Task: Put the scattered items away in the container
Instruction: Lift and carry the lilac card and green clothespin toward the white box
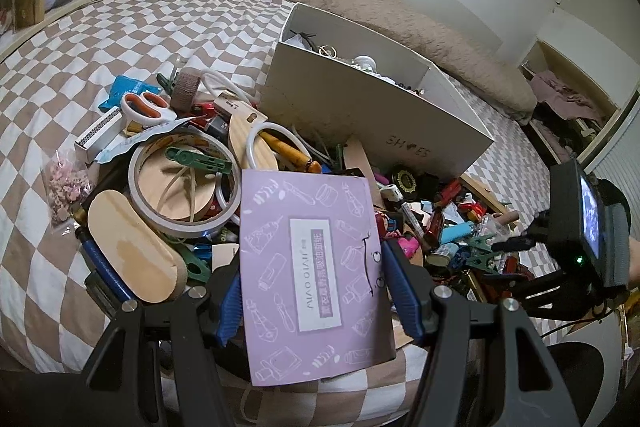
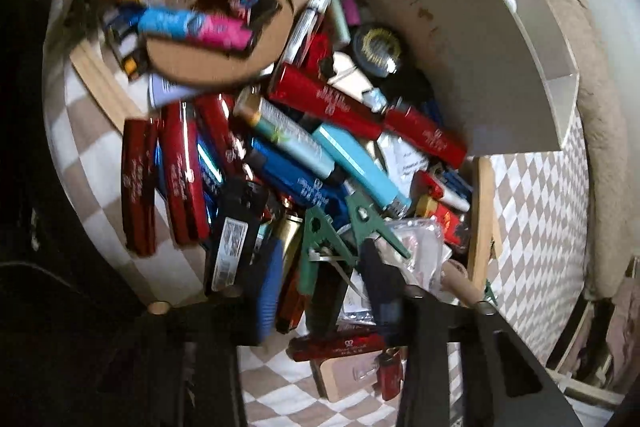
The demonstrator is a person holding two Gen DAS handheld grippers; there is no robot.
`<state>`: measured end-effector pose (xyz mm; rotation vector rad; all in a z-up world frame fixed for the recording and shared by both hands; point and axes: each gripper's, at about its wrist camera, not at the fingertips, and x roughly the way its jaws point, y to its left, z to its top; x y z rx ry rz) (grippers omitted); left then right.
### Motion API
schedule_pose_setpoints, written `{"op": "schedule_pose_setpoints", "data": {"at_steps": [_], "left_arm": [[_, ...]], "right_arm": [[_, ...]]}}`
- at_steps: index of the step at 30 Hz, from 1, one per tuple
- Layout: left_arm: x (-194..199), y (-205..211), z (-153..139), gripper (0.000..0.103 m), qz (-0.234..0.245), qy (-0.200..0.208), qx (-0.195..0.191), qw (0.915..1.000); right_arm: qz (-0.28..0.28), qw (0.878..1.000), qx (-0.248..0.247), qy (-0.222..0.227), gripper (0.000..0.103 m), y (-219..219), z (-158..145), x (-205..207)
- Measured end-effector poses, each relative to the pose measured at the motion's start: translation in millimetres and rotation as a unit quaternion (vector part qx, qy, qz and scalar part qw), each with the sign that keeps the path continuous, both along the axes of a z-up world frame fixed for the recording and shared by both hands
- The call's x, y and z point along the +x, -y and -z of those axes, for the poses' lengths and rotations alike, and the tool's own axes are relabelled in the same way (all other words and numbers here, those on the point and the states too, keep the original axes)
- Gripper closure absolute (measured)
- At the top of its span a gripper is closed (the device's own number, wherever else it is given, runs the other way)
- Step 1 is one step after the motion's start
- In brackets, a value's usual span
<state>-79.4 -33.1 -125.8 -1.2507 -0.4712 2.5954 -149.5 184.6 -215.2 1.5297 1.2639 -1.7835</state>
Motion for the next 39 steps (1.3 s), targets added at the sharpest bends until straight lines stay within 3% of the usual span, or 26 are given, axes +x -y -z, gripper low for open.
{"op": "schedule_pose_setpoints", "data": {"at_steps": [6, 11, 14, 18, 23, 30, 39], "left_arm": [[0.1, 1.3, 1.2, 0.040, 0.001, 0.002, 0.007, 1.0000], [2.2, 2.9, -5.2, 0.040, 0.000, -0.005, 0.007, 1.0000], [4.5, 3.6, -13.3, 0.040, -0.001, -0.015, 0.006, 0.9999], [7.3, 2.7, -28.7, 0.040, 0.001, -0.032, 0.008, 0.9995], [10.6, -1.0, -48.8, 0.040, 0.007, -0.050, 0.008, 0.9987], [11.8, -4.0, -72.5, 0.040, 0.006, -0.062, 0.001, 0.9981], [-3.7, -7.8, -89.7, 0.040, 0.020, -0.070, -0.017, 0.9972]], "right_arm": [[0.000, 1.000, -0.010, -0.025, 0.072, -6.9, -2.4, 7.1], [0.054, 0.991, -0.091, -0.084, 0.072, -17.8, -55.1, 2.4], [0.110, 0.972, -0.172, -0.114, 0.072, -29.1, -101.9, -2.0], [0.173, 0.938, -0.270, -0.130, 0.072, -42.6, -153.1, -2.0], [0.218, 0.896, -0.368, -0.122, 0.072, -55.3, -185.5, 9.8], [0.252, 0.845, -0.458, -0.110, 0.072, -65.0, -185.9, 12.6], [0.286, 0.814, -0.497, -0.098, 0.072, -72.6, -170.9, 12.5]]}}
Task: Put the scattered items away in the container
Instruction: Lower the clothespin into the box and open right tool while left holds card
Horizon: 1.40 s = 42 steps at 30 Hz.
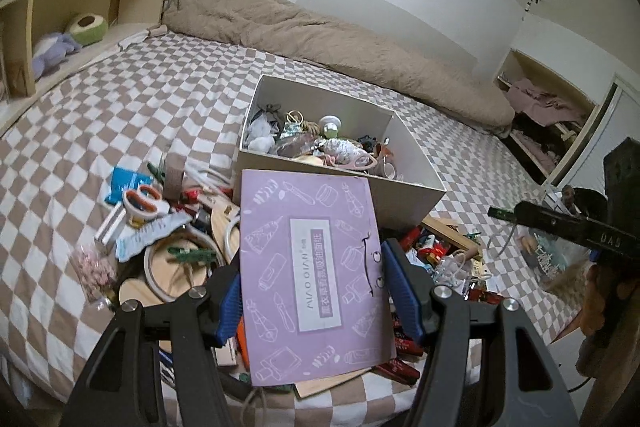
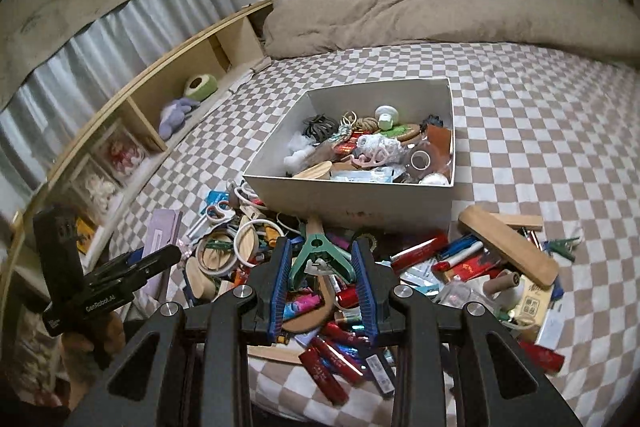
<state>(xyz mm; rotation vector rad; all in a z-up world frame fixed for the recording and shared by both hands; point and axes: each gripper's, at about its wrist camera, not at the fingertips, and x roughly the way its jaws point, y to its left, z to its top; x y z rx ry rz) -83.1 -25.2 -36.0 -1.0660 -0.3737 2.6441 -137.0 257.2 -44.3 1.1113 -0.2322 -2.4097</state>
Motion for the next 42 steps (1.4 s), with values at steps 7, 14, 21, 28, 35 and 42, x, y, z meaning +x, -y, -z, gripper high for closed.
{"op": "schedule_pose_setpoints", "data": {"at_steps": [7, 14, 21, 28, 35, 42], "left_arm": [[-18.3, -14.9, -5.2, 0.040, 0.010, -0.003, 0.002, 0.9999], [-48.2, -21.4, -13.0, 0.040, 0.009, -0.007, -0.004, 0.9999], [-90.8, -28.9, -32.4, 0.040, 0.010, -0.026, -0.007, 0.9996], [-123.9, -38.6, -39.8, 0.040, 0.019, -0.034, -0.004, 0.9992], [-153.9, -40.7, -32.6, 0.040, 0.014, -0.027, 0.010, 0.9995], [-165.3, -27.8, -22.0, 0.040, -0.003, -0.035, 0.001, 0.9994]], "right_arm": [[0.010, 1.000, -0.017, 0.001, 0.072, -3.1, 2.5, -11.9], [0.018, 0.999, -0.044, -0.010, 0.072, -5.5, -1.5, -37.9], [0.036, 0.997, -0.055, -0.031, 0.072, -2.3, -11.9, -74.7], [0.048, 0.997, -0.056, -0.022, 0.072, 8.0, -4.1, -118.6], [0.048, 0.994, -0.101, 0.021, 0.072, 17.3, 24.1, -145.0], [0.033, 0.989, -0.119, 0.079, 0.072, 41.9, 53.1, -171.8]]}}
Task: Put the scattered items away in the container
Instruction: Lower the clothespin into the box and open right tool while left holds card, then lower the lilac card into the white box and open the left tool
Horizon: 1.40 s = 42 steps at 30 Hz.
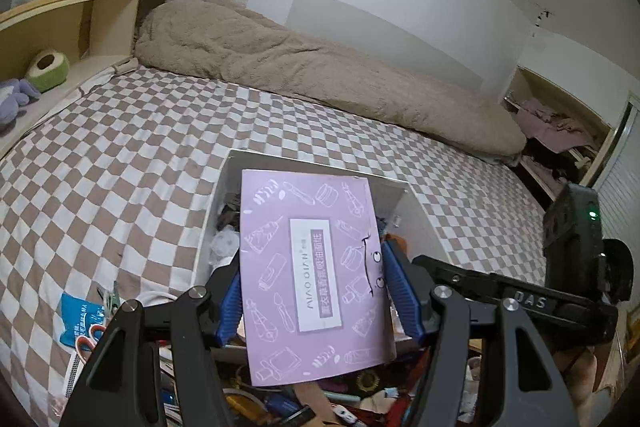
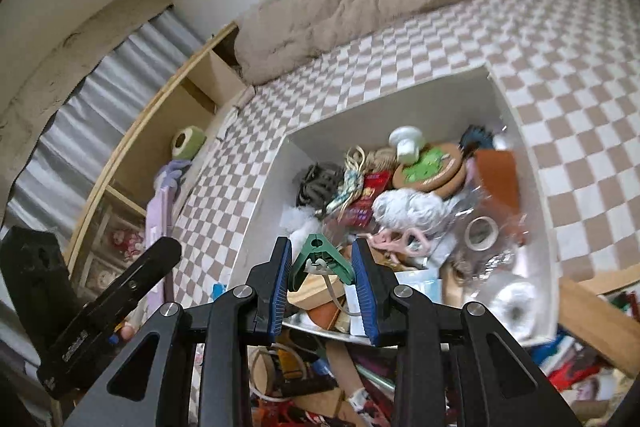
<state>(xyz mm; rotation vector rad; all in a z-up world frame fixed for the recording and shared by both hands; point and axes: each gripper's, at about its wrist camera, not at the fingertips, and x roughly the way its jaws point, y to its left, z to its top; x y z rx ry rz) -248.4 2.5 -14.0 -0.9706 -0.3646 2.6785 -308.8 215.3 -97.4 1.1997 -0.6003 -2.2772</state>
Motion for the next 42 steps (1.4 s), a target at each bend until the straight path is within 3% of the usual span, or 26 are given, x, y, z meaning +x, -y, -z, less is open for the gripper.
{"op": "schedule_pose_setpoints", "data": {"at_steps": [7, 10, 19, 21, 22, 23, 27, 29, 31, 42], "left_arm": [[-7.4, 17.3, 12.6, 0.040, -0.012, -0.001, 0.004, 0.9999], [-10.0, 20.1, 14.9, 0.040, -0.012, -0.002, 0.009, 0.9999], [-20.2, 29.3, 20.3, 0.040, -0.009, -0.005, 0.027, 0.9996], [-21.5, 33.0, 22.0, 0.040, -0.012, -0.003, 0.032, 0.9994], [-21.9, 34.3, 22.4, 0.040, -0.013, -0.003, 0.034, 0.9993], [-22.4, 35.4, 22.8, 0.040, -0.013, -0.003, 0.036, 0.9993], [-24.1, 38.9, 25.7, 0.040, -0.012, 0.000, 0.040, 0.9991], [-24.6, 39.4, 29.2, 0.040, -0.011, 0.004, 0.042, 0.9990], [-26.0, 38.5, 34.4, 0.040, -0.009, 0.012, 0.044, 0.9989], [-33.1, 20.4, 57.0, 0.040, -0.003, 0.039, 0.014, 0.9991]], "right_arm": [[-0.012, 0.999, 0.031, 0.038, 0.072, 37.6, 13.3, -41.3], [0.006, 0.995, 0.063, 0.077, 0.072, 49.2, 25.6, -62.6], [0.029, 0.987, 0.058, 0.149, 0.072, 59.3, 61.3, -101.1], [0.038, 0.988, 0.054, 0.141, 0.057, 57.1, 60.1, -102.7], [0.045, 0.989, 0.055, 0.131, 0.035, 55.7, 57.0, -102.7], [0.048, 0.990, 0.056, 0.123, 0.027, 55.4, 53.8, -101.2], [0.053, 0.993, 0.048, 0.090, 0.027, 46.8, 36.2, -89.2], [0.057, 0.995, 0.051, 0.071, 0.008, 42.0, 26.0, -80.4], [0.055, 0.996, 0.058, 0.046, 0.000, 37.0, 12.4, -65.9], [0.048, 0.997, 0.046, -0.036, 0.000, 10.2, -30.1, 7.8]]}}
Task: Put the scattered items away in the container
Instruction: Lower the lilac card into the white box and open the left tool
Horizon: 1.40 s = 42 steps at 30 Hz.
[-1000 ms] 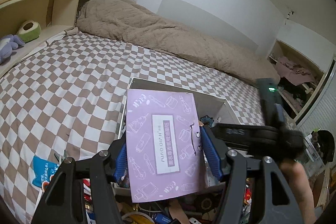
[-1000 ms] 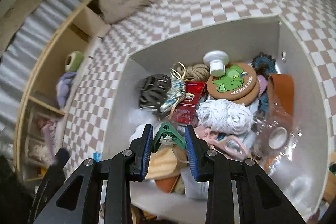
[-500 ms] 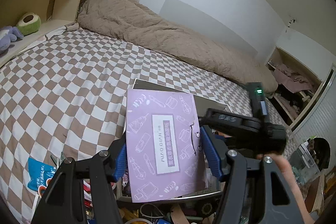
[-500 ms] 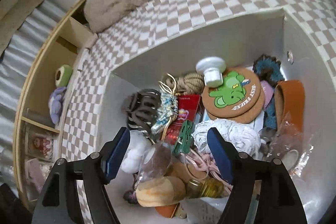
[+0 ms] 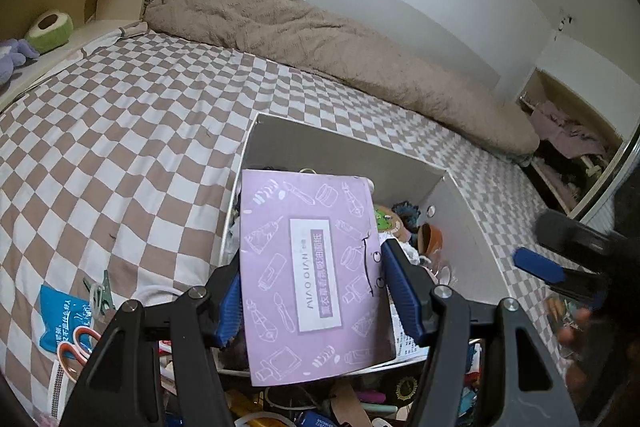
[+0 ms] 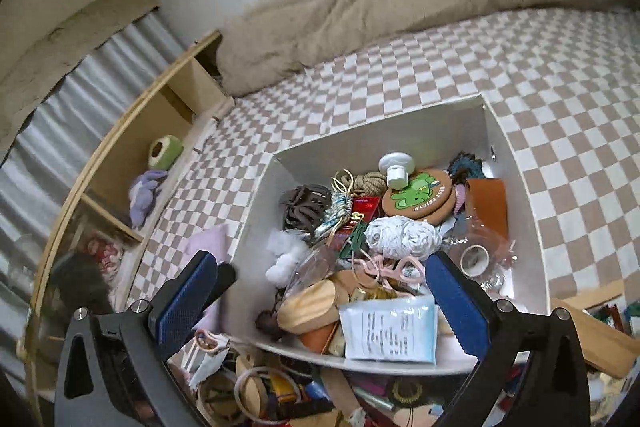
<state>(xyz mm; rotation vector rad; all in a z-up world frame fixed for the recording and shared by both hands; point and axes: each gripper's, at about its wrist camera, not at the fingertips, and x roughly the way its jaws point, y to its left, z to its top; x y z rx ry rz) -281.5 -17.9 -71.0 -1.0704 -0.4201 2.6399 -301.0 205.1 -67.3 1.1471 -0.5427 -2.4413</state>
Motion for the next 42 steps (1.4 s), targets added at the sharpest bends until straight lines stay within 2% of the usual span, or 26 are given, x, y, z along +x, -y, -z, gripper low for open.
{"op": "schedule_pose_setpoints", "data": {"at_steps": [5, 12, 16, 18, 21, 26, 28, 33, 36, 42], "left_arm": [[-3.8, -11.0, 7.7, 0.040, 0.007, 0.000, -0.027, 0.9996], [-19.2, -20.5, 27.9, 0.040, 0.002, 0.018, -0.070, 0.9974], [-23.7, -26.5, 39.3, 0.040, 0.007, 0.029, -0.084, 0.9960], [-22.7, -32.6, 41.2, 0.040, 0.008, 0.023, -0.106, 0.9941], [-23.1, -35.0, 41.5, 0.040, 0.006, 0.019, -0.106, 0.9941], [-22.3, -32.0, 38.2, 0.022, 0.006, 0.015, -0.092, 0.9956], [-20.2, -33.6, 35.7, 0.014, 0.002, 0.010, -0.101, 0.9949], [-16.2, -34.4, 33.0, 0.012, 0.004, 0.013, -0.104, 0.9945], [-13.7, -33.1, 31.2, 0.005, -0.001, 0.013, -0.105, 0.9944], [-4.8, -27.2, 20.0, 0.000, -0.008, 0.009, -0.100, 0.9949]], "right_arm": [[-0.011, 1.000, 0.009, -0.005, 0.000, 4.7, 6.7, 15.9], [-0.012, 1.000, -0.018, 0.012, 0.000, -6.0, 20.6, 18.5], [-0.014, 1.000, -0.006, 0.012, 0.000, -6.3, 25.1, 19.7], [-0.013, 1.000, -0.003, 0.012, 0.000, -7.2, 27.2, 19.9], [-0.015, 1.000, -0.006, 0.014, 0.000, -8.3, 30.7, 20.0], [-0.015, 1.000, -0.008, 0.013, 0.000, -10.5, 32.0, 20.3], [-0.015, 1.000, -0.008, 0.012, 0.000, -10.9, 32.4, 19.9], [-0.012, 1.000, -0.010, 0.012, 0.000, -14.0, 33.8, 20.0], [-0.011, 1.000, -0.012, 0.008, 0.000, -17.4, 33.6, 20.2], [-0.004, 1.000, -0.008, -0.006, 0.000, -21.6, 31.2, 21.5]]}}
